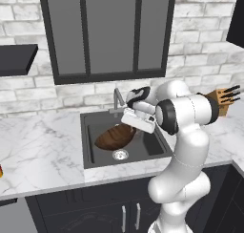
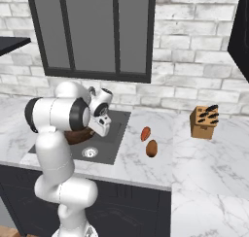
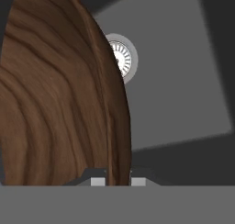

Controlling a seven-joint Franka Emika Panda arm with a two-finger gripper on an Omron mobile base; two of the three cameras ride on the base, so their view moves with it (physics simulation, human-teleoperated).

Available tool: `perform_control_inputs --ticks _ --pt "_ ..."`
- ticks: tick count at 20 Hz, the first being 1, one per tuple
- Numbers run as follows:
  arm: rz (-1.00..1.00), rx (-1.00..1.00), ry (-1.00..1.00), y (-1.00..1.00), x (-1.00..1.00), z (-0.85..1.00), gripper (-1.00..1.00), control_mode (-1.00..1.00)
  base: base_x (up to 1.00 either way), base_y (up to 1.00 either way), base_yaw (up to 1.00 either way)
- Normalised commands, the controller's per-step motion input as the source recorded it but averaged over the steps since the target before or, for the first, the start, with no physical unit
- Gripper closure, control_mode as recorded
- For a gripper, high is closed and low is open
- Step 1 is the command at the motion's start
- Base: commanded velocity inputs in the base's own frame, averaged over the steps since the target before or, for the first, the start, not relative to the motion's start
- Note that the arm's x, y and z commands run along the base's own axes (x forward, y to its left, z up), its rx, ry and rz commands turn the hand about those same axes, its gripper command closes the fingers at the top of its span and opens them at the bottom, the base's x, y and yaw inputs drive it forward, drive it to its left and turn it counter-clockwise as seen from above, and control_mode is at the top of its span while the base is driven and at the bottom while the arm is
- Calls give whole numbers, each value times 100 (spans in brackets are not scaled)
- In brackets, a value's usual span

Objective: Remove the potato and sweet potato from the sink. Then move the bowl and cup from the counter to the sink for washing.

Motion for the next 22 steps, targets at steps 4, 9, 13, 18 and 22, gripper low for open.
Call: perform_control_inputs --ticks 4,9,13,18,22 --pt "0 2 -4 4 18 -14 100 -100 0 0 0" --pt "0 0 -1 2 19 -15 100 -100 0 0 0" --pt "0 0 0 5 21 -16 100 -100 0 0 0" --pt "0 0 0 9 23 -18 100 -100 0 0 0" --pt "0 0 0 12 23 -19 100 -100 0 0 0"
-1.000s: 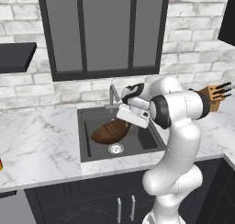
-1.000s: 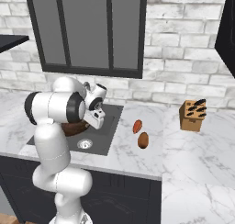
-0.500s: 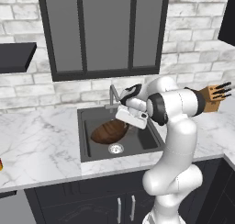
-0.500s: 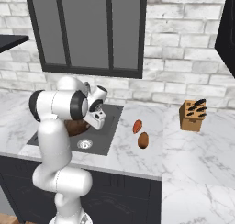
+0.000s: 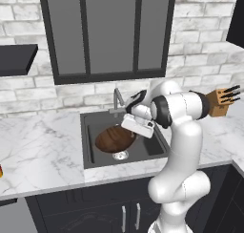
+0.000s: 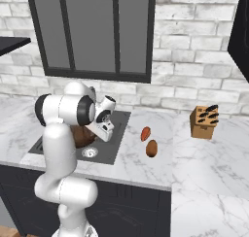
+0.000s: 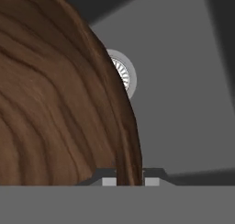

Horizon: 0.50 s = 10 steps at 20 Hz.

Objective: Remove the potato and sweet potato from the sink. Then move the bowl and cup from the counter to the sink for washing.

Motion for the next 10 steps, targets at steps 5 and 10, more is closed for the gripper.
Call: perform_control_inputs --ticks 5,10 --pt "0 0 0 14 20 -17 100 -100 0 0 0" --pt "4 0 0 17 6 -17 100 -100 0 0 0"
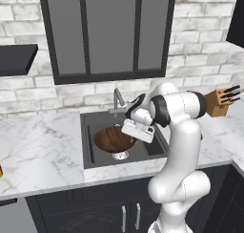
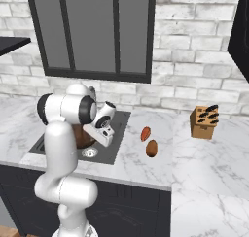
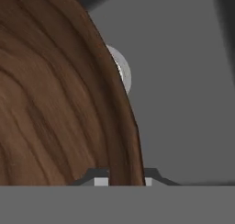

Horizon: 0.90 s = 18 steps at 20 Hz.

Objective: Remove the potato and sweet potato from the sink. Then move the bowl and cup from the counter to the sink for washing.

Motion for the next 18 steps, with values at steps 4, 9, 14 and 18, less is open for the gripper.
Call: perform_control_inputs --ticks 4,9,14,18 --pt "7 0 0 20 2 -16 100 -100 0 0 0" --pt "10 0 0 21 0 -16 100 -100 0 0 0" --pt "11 0 -1 19 3 -18 100 -100 0 0 0" --pt "8 0 -2 18 15 -17 100 -100 0 0 0"
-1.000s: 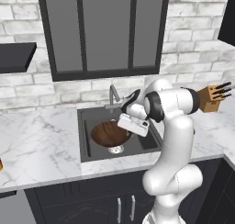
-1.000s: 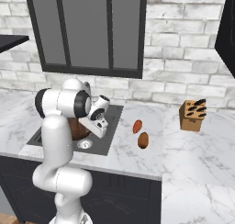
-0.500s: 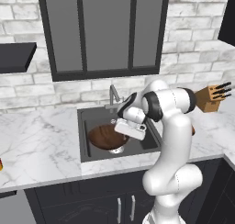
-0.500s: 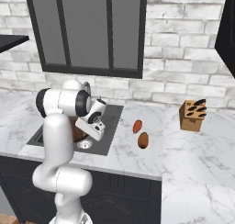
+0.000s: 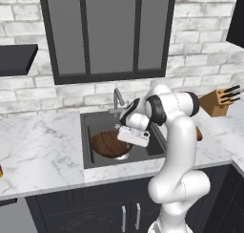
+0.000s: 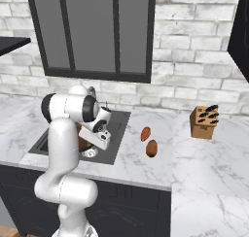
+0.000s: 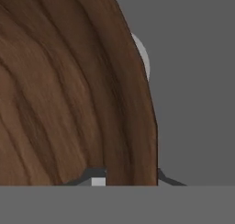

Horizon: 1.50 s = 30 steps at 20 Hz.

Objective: Remove the potato and sweet potato from the sink. Then move the bowl and cup from the counter to the sink for washing.

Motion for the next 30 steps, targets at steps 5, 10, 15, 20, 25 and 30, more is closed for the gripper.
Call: perform_control_inputs --ticks 5,10,15,20,25,30 --pt "4 0 0 16 21 -18 100 -100 0 0 0" --pt "3 0 0 14 16 -21 100 -100 0 0 0" --pt "2 -1 0 11 14 -23 100 -100 0 0 0" --pt "1 0 0 12 17 -18 100 -100 0 0 0" --pt "0 0 0 17 17 -14 100 -100 0 0 0" --pt "0 0 0 16 13 -15 100 -100 0 0 0"
